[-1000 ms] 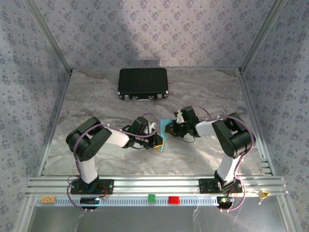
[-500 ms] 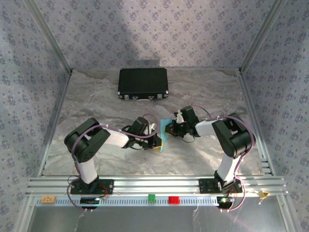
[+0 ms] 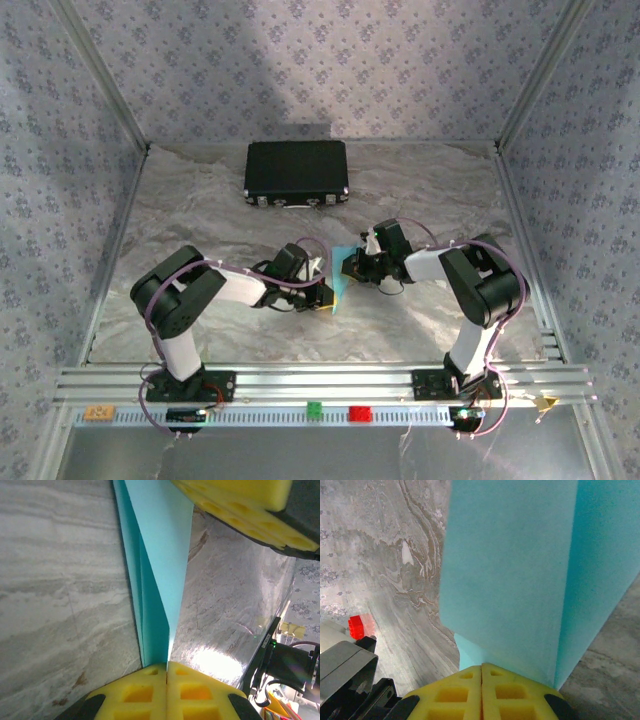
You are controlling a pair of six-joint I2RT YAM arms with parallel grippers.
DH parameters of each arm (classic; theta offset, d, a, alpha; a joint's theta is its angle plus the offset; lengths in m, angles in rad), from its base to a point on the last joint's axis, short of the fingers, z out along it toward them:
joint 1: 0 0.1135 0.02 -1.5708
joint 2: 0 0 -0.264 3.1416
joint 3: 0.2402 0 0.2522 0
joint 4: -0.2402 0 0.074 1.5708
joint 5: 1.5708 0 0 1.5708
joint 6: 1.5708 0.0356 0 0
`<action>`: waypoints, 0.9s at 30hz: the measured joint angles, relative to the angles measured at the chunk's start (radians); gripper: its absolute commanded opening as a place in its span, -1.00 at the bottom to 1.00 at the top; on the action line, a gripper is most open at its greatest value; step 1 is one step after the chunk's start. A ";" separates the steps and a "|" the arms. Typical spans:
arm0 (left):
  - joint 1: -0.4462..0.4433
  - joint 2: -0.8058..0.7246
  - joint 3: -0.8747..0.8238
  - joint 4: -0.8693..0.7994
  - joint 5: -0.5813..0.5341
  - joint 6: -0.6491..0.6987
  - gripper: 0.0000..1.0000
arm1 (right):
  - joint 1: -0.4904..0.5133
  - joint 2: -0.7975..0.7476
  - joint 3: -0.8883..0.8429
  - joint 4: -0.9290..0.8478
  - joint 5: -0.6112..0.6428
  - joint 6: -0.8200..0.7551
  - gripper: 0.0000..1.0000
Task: Fold a paper plane with a square sheet of paper (pick it up from the middle)
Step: Fold the wing for the fifth time at the center of the table.
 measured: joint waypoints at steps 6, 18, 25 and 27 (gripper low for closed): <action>-0.003 -0.008 -0.001 -0.008 0.004 0.007 -0.79 | 0.000 0.000 0.000 0.000 0.000 0.000 -0.83; -0.012 -0.021 -0.004 -0.042 -0.010 0.029 -0.80 | 0.000 0.000 0.000 0.000 0.000 0.000 -0.83; -0.020 -0.047 -0.024 -0.069 -0.014 0.037 -0.99 | 0.000 0.000 0.000 0.000 0.001 0.000 -0.84; -0.020 -0.047 -0.025 -0.068 -0.014 0.037 -0.91 | 0.000 0.000 0.000 0.000 0.001 0.000 -0.84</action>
